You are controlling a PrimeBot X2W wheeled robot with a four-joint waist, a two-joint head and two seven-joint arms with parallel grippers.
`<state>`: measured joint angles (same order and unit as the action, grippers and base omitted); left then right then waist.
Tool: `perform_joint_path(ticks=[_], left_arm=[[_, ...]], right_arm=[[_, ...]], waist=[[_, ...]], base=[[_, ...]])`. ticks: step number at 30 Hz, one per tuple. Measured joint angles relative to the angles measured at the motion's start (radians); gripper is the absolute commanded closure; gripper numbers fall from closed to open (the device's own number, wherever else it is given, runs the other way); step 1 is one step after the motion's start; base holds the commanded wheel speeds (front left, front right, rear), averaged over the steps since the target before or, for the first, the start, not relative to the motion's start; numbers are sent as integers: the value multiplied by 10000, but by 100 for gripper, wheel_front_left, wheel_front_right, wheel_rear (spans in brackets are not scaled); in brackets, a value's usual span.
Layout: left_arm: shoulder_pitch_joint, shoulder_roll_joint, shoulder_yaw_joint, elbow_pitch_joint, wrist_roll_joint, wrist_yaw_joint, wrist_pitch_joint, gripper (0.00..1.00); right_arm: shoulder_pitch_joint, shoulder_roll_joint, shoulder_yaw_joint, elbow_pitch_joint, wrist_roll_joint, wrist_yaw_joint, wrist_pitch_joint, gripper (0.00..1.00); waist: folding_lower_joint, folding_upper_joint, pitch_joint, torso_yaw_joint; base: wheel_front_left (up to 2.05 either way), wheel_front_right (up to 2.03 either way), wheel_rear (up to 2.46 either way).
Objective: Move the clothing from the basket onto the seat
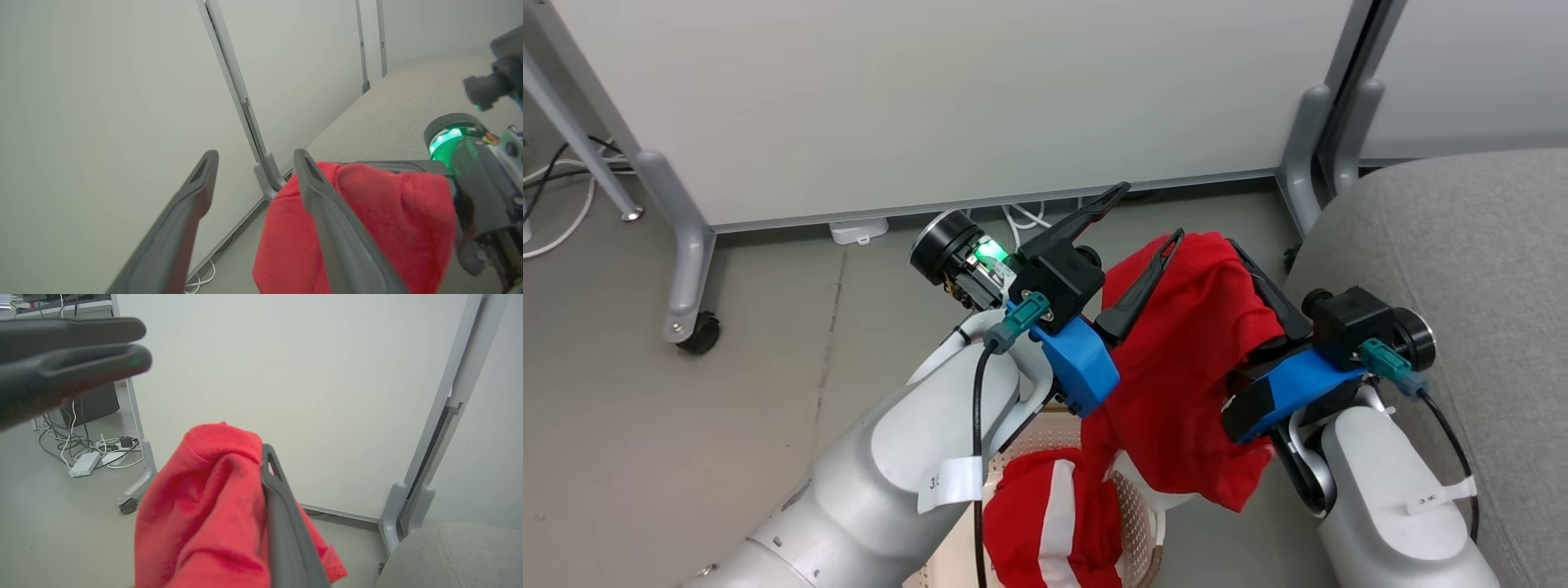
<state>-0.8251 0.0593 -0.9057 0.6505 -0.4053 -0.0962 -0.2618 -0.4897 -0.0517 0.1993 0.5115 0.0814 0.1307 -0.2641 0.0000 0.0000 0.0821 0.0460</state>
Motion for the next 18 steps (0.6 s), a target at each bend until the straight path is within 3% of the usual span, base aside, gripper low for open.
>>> perform_joint_path(ticks=[18], left_arm=[[91, 109, -173, -259, -27, -17, 0, 0]], right_arm=[[42, -19, -1319, -821, -98, -2, 0, 100]], waist=[[0, 0, 817, -1785]], base=[[0, 0, 0]])
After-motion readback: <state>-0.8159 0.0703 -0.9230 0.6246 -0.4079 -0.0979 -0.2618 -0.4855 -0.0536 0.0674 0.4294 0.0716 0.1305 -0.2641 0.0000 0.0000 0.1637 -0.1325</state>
